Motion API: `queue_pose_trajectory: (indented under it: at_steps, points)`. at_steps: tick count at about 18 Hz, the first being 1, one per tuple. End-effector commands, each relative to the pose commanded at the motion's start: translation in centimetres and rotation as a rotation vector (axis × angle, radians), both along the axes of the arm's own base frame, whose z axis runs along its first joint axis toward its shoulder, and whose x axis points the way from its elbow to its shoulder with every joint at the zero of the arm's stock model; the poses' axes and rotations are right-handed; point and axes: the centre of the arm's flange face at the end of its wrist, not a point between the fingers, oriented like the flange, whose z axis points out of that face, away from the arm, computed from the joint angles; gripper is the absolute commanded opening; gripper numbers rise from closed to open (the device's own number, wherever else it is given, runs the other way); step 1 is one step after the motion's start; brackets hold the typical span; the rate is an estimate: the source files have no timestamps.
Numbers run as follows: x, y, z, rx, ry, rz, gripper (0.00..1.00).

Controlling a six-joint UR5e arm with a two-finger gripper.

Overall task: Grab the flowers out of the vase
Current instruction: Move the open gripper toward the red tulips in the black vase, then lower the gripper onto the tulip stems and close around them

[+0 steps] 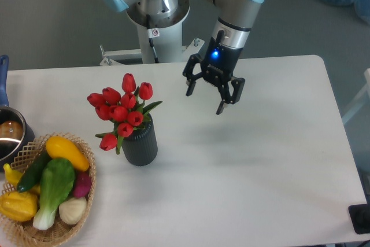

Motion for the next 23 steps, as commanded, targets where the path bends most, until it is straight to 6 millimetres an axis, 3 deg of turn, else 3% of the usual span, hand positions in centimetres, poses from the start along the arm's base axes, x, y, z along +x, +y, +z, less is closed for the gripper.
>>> queue_pose_trajectory:
  at_steps: [7, 12, 20, 21, 23]
  points:
    - [3.5, 3.2, -0.5, 0.019, -0.028, -0.096, 1.00]
    - [5.4, 2.8, 0.8, 0.035, -0.083, -0.111, 1.00]
    - [7.1, 4.7, 0.4, 0.121, -0.162, -0.166, 1.00]
    - [7.0, 5.2, -0.4, 0.118, -0.183, -0.174, 0.97]
    - [7.0, 5.6, -1.1, 0.115, -0.197, -0.182, 0.81]
